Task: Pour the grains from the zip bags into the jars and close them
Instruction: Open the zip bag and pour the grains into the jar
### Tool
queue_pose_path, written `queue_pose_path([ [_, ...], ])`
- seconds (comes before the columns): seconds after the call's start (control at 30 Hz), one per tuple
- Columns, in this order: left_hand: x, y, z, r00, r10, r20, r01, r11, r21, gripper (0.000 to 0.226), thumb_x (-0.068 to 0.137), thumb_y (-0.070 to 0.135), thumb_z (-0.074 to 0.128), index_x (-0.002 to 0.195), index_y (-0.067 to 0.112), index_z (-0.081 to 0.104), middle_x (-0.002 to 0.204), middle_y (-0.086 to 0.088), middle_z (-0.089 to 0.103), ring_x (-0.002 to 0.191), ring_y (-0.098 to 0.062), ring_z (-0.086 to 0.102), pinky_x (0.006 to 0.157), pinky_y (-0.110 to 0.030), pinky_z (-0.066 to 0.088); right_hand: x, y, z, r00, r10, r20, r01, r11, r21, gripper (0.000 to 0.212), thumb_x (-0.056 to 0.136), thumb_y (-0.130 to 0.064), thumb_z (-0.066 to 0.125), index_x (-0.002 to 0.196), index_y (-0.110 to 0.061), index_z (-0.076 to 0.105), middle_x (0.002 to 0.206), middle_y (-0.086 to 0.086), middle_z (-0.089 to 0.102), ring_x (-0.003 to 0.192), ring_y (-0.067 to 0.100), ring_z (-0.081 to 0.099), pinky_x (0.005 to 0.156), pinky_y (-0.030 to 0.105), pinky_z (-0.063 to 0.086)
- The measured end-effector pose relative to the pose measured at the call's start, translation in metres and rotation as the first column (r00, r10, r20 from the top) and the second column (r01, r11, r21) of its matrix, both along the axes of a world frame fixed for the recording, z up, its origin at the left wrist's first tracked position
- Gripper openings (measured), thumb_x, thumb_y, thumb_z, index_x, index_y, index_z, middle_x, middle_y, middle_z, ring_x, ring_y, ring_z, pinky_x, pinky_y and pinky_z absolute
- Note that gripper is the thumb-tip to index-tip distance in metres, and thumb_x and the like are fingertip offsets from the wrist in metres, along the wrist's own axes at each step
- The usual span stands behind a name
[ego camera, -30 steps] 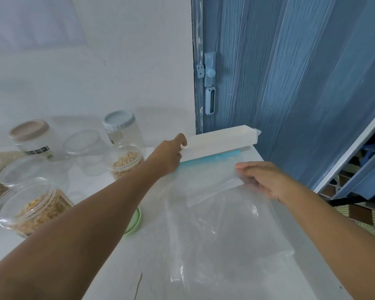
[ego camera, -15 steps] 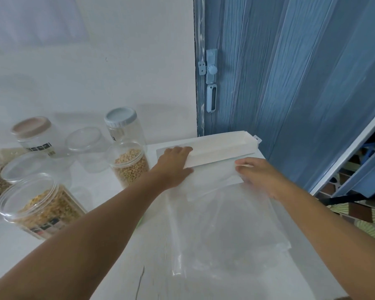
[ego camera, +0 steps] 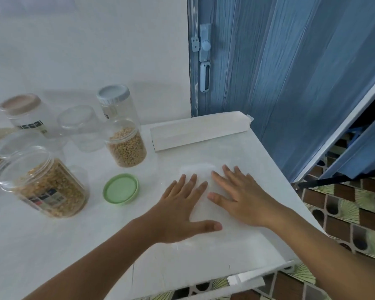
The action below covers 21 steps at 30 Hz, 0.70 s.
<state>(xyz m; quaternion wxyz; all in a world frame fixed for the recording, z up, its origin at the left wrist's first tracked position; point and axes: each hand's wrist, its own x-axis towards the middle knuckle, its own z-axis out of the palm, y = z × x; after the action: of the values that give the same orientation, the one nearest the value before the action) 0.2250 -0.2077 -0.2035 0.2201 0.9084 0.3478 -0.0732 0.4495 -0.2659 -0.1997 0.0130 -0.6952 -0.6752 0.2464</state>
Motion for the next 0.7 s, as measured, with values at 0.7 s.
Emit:
queue_pose_path([
  [0.7,-0.001,-0.008,-0.029,0.996,-0.032,-0.085,0.051,0.973,0.226,0.119,0.076,0.103,0.023,0.163,0.033,-0.020,0.167,0.002,-0.035,0.151,-0.018,-0.039,0.128,-0.045,-0.014,-0.006,-0.009,-0.039,0.973,0.008,0.229,-0.050,0.983,0.177,0.086,0.088,-0.086,-0.004,0.161,-0.042,-0.021,0.170,-0.005,-0.028,0.157,0.021,-0.027,0.129,0.046,-0.009],
])
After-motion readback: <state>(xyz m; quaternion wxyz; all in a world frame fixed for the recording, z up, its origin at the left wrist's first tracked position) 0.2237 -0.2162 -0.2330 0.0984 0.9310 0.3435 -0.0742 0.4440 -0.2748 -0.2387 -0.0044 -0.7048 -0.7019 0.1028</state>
